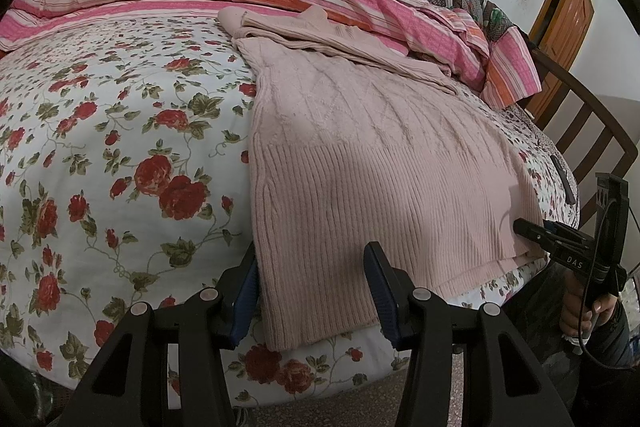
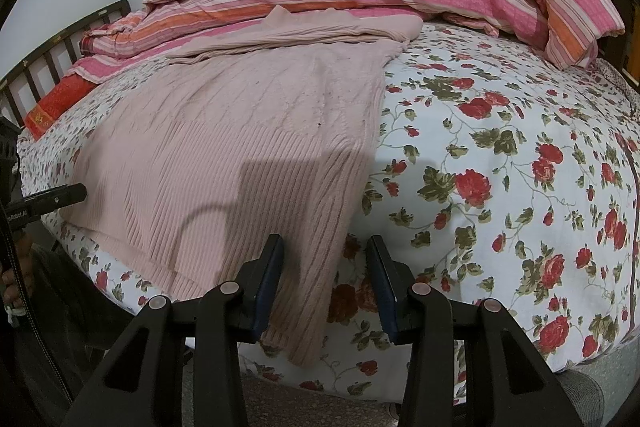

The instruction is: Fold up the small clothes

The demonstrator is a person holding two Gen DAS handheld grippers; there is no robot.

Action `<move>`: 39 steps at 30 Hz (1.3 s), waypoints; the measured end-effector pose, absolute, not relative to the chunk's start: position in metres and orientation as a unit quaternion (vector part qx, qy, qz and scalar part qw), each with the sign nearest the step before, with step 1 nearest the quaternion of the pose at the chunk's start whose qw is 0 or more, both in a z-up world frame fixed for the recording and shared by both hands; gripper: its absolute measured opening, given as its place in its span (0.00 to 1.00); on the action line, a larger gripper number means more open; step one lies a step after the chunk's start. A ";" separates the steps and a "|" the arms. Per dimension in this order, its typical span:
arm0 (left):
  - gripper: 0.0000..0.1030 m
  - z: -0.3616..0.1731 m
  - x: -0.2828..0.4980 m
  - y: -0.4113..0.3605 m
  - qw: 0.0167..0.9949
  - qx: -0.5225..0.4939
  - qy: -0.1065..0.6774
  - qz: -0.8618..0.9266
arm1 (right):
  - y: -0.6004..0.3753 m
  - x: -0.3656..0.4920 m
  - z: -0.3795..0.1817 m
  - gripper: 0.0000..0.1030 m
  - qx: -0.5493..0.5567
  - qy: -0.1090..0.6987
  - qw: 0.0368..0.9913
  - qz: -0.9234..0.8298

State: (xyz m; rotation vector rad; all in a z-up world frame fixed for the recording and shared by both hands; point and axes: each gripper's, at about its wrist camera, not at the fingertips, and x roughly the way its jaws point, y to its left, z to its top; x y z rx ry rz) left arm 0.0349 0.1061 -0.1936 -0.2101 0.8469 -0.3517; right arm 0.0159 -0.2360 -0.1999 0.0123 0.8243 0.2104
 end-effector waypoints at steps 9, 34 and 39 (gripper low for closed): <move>0.46 -0.194 0.034 0.105 0.892 -0.101 0.408 -0.169 | -0.235 0.015 -0.200 0.42 0.003 0.400 0.910 0.105; 0.46 -0.197 0.028 0.100 0.890 -0.100 0.410 -0.174 | -0.233 0.015 -0.202 0.35 -0.006 0.403 0.907 0.125; 0.41 -0.197 0.028 0.100 0.888 -0.105 0.411 -0.178 | -0.233 0.014 -0.202 0.16 0.001 0.404 0.904 0.143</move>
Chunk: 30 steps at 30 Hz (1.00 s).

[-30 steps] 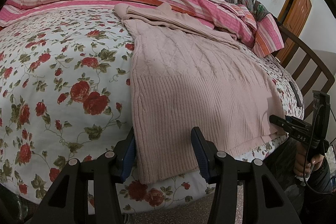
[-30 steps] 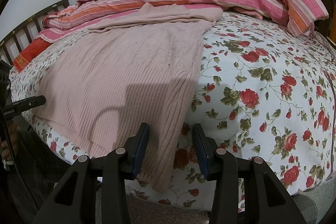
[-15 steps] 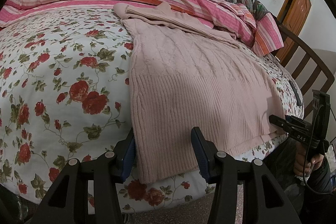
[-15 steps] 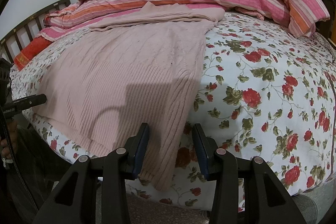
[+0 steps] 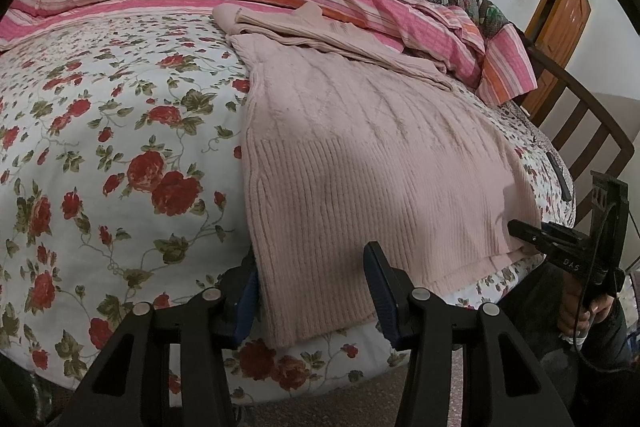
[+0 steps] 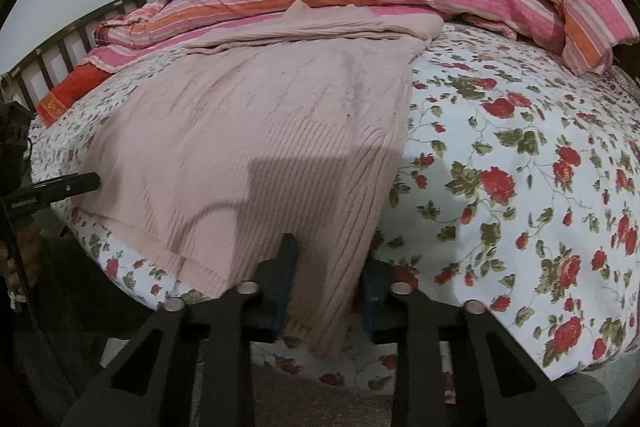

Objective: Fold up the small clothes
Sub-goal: 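Pinch the sweater edge with both grippers and lift it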

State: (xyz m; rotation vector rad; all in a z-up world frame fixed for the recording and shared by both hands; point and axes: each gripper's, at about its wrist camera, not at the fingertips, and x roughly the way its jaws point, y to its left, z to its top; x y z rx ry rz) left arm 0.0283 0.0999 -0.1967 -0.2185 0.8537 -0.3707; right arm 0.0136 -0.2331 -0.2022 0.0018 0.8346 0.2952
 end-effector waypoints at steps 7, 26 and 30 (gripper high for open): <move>0.12 -0.201 0.029 0.103 0.870 -0.136 0.426 -0.208 | -0.236 0.012 -0.201 0.06 0.015 0.405 0.901 0.157; 0.06 -0.110 0.029 0.133 0.872 -0.246 0.324 -0.273 | -0.277 0.028 -0.125 0.05 0.224 0.362 0.876 0.226; 0.06 -0.073 0.055 0.126 0.889 -0.235 0.296 -0.258 | -0.284 0.050 -0.103 0.05 0.260 0.347 0.871 0.231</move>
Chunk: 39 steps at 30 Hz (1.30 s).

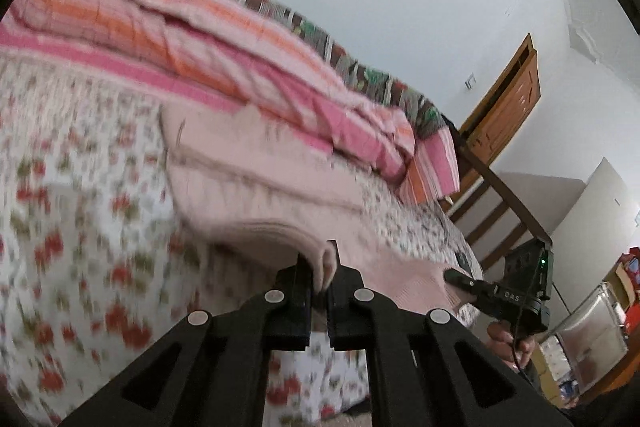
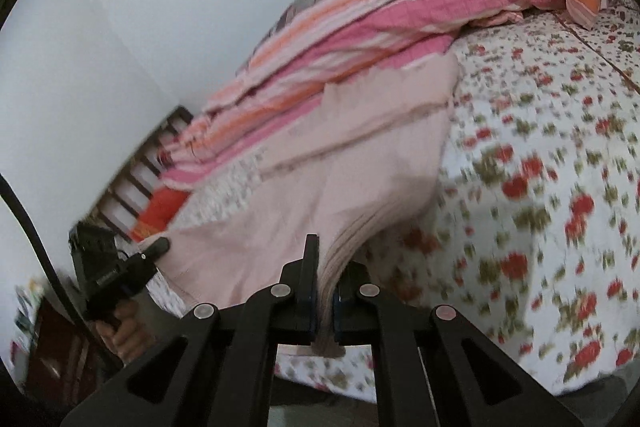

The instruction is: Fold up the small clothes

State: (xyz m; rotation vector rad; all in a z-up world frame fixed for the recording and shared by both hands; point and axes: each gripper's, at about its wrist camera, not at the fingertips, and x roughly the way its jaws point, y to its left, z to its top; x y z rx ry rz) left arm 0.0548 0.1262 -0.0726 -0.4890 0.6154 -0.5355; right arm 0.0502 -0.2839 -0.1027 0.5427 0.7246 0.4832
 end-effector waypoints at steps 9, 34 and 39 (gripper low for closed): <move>0.06 -0.045 0.143 0.123 0.909 -0.252 0.274 -0.189 | -0.305 0.138 -0.076 0.05 0.359 0.328 0.841 0.234; 0.40 -0.129 0.364 0.112 0.888 -0.264 0.361 -0.102 | -0.310 0.369 -0.153 0.44 0.353 0.415 0.824 0.157; 0.62 -0.118 0.341 0.114 0.902 -0.243 0.342 -0.106 | -0.306 0.339 -0.131 0.45 0.297 0.408 0.848 0.164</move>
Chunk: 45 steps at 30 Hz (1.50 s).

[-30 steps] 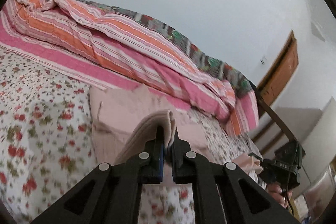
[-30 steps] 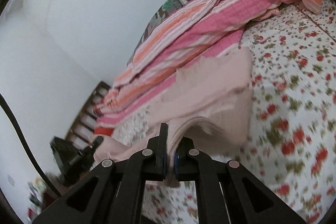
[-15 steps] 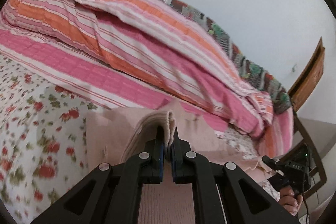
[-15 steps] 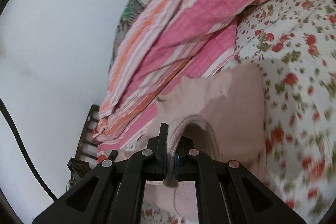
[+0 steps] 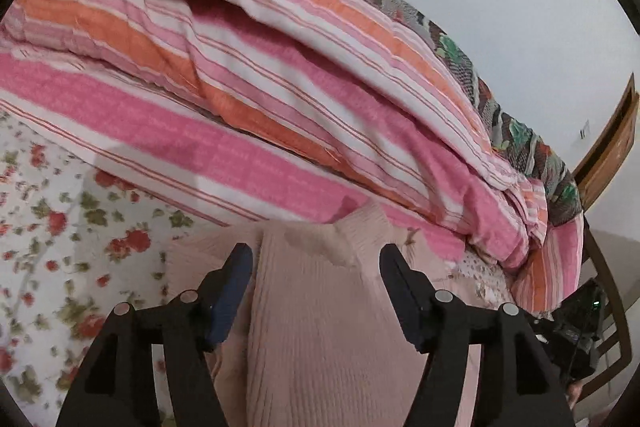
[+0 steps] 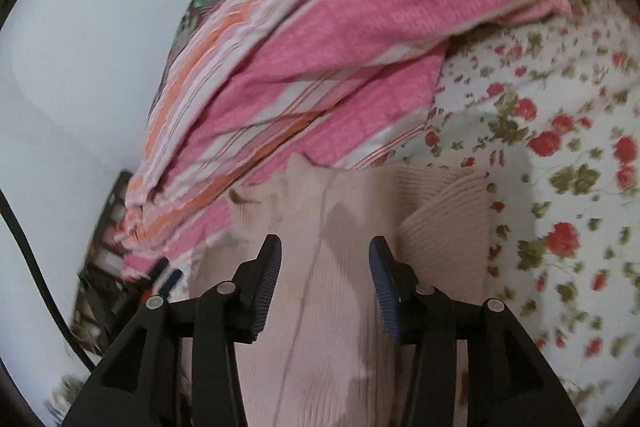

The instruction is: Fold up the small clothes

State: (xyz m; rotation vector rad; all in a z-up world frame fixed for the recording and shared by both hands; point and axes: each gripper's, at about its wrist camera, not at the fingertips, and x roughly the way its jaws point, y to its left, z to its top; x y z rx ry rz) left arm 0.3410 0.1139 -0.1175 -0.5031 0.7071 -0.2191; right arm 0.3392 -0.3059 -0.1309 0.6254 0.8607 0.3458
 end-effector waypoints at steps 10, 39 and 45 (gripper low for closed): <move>0.68 -0.119 0.223 0.115 0.899 -0.222 0.359 -0.116 | -0.288 0.221 -0.112 0.52 0.198 0.412 0.874 0.165; 0.14 -0.191 0.231 0.118 0.846 -0.358 0.378 -0.112 | -0.290 0.247 -0.179 0.11 0.314 0.425 0.841 0.115; 0.09 -0.175 0.212 0.118 0.853 -0.351 0.370 -0.110 | -0.305 0.231 -0.168 0.09 0.342 0.399 0.836 0.156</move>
